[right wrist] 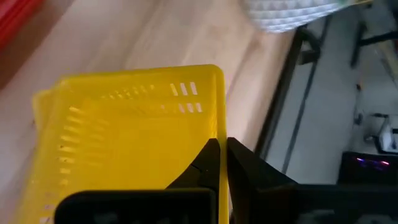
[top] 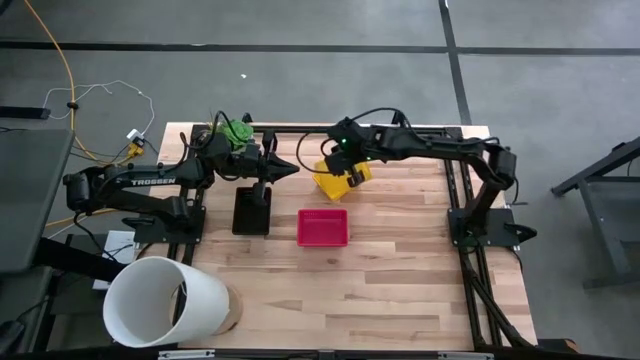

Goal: Stack baskets by color
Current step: Stack the right yellow bin on top of the left yellow bins

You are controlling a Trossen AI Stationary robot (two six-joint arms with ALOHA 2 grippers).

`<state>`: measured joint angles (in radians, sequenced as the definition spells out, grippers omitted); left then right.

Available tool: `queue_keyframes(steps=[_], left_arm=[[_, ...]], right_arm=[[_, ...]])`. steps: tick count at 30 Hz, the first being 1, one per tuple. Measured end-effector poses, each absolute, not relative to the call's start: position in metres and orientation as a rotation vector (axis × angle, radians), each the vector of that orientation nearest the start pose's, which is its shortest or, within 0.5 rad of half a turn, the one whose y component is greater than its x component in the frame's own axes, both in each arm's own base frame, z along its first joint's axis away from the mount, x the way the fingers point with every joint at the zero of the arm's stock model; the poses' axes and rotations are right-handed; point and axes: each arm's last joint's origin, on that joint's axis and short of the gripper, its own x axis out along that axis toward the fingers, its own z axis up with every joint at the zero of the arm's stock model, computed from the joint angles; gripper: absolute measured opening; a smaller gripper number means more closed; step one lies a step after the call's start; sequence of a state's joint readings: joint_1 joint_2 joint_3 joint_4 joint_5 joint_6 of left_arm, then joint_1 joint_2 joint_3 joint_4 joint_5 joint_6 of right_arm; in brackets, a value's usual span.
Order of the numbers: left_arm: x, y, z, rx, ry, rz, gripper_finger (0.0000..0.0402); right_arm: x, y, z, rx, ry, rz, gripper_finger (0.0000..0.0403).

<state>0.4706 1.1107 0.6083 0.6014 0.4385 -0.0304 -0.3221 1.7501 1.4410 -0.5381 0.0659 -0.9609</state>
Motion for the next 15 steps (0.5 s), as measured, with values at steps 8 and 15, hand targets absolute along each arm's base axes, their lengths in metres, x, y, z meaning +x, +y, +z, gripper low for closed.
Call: queue_keyframes(steps=[8, 15], left_arm=[[0.219, 0.098, 0.287, 0.016, -0.118, 0.029, 0.0000], [0.219, 0.098, 0.287, 0.016, -0.118, 0.030, 0.0000]], right_arm=[[0.366, -0.129, 0.259, -0.709, 0.905, 0.205, 0.0000], [0.358, -0.135, 0.255, -0.728, 0.908, 0.335, 0.0000]])
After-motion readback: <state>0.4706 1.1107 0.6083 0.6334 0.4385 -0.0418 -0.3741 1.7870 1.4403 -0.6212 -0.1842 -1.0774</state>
